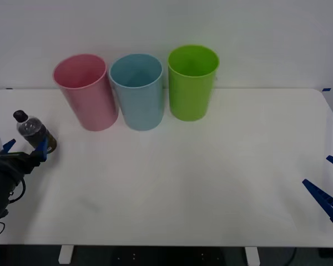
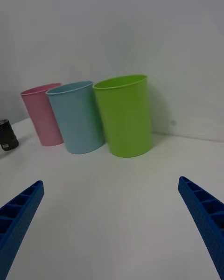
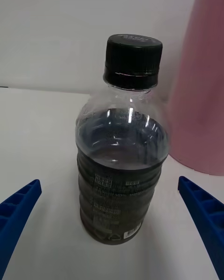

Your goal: Grasp the object on the table and drop it into the matching bin: aluminum can to the light blue bin, PET bottle to the pink bin.

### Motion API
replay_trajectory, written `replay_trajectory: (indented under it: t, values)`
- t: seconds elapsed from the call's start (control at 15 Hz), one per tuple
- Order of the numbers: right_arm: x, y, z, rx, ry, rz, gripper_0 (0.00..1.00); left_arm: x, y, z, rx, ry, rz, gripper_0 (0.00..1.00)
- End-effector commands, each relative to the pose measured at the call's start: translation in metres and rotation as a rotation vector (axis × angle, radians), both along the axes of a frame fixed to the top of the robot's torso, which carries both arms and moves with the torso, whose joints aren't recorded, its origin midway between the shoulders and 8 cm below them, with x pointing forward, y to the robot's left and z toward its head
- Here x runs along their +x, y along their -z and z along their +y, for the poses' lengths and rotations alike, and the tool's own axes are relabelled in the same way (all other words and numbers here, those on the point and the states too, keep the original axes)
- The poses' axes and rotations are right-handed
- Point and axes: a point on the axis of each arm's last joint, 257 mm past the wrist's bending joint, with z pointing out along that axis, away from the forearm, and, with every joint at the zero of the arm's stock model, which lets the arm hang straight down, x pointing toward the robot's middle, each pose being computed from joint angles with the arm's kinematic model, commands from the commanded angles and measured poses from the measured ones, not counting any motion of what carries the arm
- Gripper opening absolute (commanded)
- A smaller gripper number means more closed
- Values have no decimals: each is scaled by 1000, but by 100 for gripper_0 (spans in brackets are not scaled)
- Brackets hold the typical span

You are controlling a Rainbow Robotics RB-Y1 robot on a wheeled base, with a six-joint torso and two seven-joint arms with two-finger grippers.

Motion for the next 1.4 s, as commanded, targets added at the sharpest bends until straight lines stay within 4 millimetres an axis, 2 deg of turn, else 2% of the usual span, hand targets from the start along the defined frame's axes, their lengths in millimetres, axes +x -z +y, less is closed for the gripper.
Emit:
replay_trajectory:
  t: [0.07,0.4,0.73,0.8,0.87,0.93,1.0,1.4]
  values:
    - [0,0,0,0,0,0,100,17,-2,3,13,-8,7,100]
    - [0,0,0,0,0,0,100,32,-7,-3,17,-21,2,100]
    - [0,0,0,0,0,0,100,33,-3,-8,20,-24,9,100]
    - [0,0,0,0,0,0,100,34,-5,-8,20,-25,5,67]
    - [0,0,0,0,0,0,100,33,-3,-8,21,-25,8,24]
    - [0,0,0,0,0,0,100,33,-4,-8,25,-23,7,4]
    - [0,0,0,0,0,0,100,33,-4,-9,27,-22,8,0]
    - [0,0,0,0,0,0,100,33,-2,-11,13,-19,10,0]
